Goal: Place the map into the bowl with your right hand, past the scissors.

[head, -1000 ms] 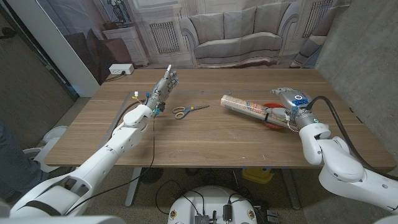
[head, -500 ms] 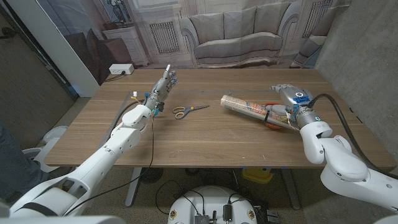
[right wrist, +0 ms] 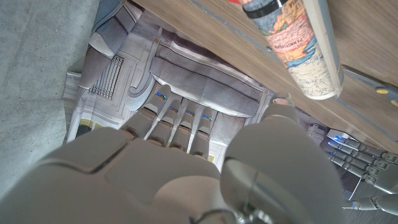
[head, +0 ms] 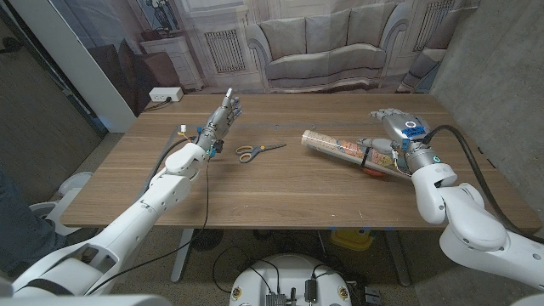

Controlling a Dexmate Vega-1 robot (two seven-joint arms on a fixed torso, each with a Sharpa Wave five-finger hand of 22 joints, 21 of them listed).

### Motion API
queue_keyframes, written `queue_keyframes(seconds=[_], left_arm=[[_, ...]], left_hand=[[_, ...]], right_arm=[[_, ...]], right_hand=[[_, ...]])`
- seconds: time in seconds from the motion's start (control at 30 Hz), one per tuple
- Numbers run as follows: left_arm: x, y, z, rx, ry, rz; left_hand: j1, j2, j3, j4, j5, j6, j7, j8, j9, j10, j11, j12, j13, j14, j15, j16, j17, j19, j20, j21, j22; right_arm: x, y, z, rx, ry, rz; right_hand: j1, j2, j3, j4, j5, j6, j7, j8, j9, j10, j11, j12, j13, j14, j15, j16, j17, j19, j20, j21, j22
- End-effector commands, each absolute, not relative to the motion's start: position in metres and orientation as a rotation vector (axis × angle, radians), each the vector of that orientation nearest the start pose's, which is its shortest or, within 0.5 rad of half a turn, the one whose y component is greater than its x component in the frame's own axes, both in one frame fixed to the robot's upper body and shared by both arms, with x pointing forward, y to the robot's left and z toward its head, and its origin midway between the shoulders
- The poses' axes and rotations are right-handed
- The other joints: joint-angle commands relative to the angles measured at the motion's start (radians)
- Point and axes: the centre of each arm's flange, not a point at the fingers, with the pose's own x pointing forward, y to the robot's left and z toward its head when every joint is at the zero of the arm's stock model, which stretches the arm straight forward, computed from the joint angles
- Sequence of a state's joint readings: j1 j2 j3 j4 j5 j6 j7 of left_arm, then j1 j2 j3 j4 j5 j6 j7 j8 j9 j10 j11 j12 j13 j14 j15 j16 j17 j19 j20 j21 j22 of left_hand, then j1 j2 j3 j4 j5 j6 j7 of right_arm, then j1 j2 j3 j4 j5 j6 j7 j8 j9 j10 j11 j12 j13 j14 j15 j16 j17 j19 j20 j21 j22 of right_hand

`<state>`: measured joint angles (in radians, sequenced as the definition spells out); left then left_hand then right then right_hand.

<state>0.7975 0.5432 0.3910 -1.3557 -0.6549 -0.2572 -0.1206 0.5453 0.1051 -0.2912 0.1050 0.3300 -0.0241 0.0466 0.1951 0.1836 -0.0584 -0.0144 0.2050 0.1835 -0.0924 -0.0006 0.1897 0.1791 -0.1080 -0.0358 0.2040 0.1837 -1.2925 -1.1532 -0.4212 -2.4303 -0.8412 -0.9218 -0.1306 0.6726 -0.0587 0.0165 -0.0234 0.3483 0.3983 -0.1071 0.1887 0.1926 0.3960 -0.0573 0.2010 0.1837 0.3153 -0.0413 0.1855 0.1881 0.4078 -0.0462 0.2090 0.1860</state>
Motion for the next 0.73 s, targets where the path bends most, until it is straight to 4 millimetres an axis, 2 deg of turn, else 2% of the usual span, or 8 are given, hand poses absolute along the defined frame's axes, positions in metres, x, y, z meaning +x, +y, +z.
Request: queue_keyframes(seconds=[0.03, 0.37, 0.4, 0.73], left_arm=[[0.64, 0.274, 0.007, 0.029, -0.632, -0.335], [0.64, 0.275, 0.007, 0.033, -0.634, -0.349], [0.64, 0.275, 0.007, 0.031, -0.635, -0.349], [0.641, 0.279, 0.008, 0.027, -0.633, -0.34]], left_hand=[[0.005, 0.002, -0.008, -0.001, -0.003, 0.002, -0.004, 0.001, 0.002, -0.002, -0.003, -0.003, 0.005, -0.005, 0.003, -0.001, 0.005, -0.008, -0.01, 0.002, 0.002], [0.005, 0.003, -0.009, -0.001, -0.003, 0.002, -0.003, 0.0, 0.002, -0.002, -0.002, -0.003, 0.005, -0.005, 0.003, -0.001, 0.005, -0.008, -0.009, 0.002, 0.002], [0.005, 0.003, -0.009, -0.001, -0.003, 0.002, -0.004, 0.001, 0.002, -0.001, -0.001, -0.003, 0.005, -0.006, 0.002, -0.001, 0.005, -0.008, -0.009, 0.002, 0.002], [0.006, 0.003, -0.01, -0.001, -0.003, 0.003, -0.004, 0.001, 0.002, -0.001, -0.002, -0.003, 0.005, -0.006, 0.003, -0.001, 0.005, -0.008, -0.009, 0.002, 0.002]], right_arm=[[0.42, -0.268, 0.009, -1.619, -0.542, -0.561], [0.408, -0.266, 0.02, -1.593, -0.572, -0.594], [0.407, -0.266, 0.02, -1.593, -0.574, -0.598], [0.409, -0.266, 0.027, -1.587, -0.58, -0.606]], right_hand=[[-0.002, 0.001, -0.005, -0.003, 0.012, 0.0, 0.002, 0.006, 0.002, 0.003, 0.003, 0.009, 0.005, 0.005, -0.069, 0.006, 0.003, 0.002, -0.076, 0.0, 0.003], [-0.004, 0.002, -0.007, -0.002, 0.015, 0.001, 0.005, 0.006, 0.002, 0.004, 0.003, 0.01, 0.005, 0.005, -0.068, 0.006, 0.003, 0.003, -0.076, 0.0, 0.003], [-0.004, 0.002, -0.008, -0.002, 0.017, 0.001, 0.004, 0.007, 0.002, 0.006, 0.01, 0.011, 0.005, 0.006, -0.069, 0.006, 0.003, 0.003, -0.075, 0.0, 0.003], [-0.007, 0.004, -0.01, 0.0, 0.02, 0.001, 0.005, 0.007, 0.002, 0.006, 0.005, 0.011, 0.005, 0.009, -0.068, 0.007, 0.003, 0.005, -0.074, 0.0, 0.003]])
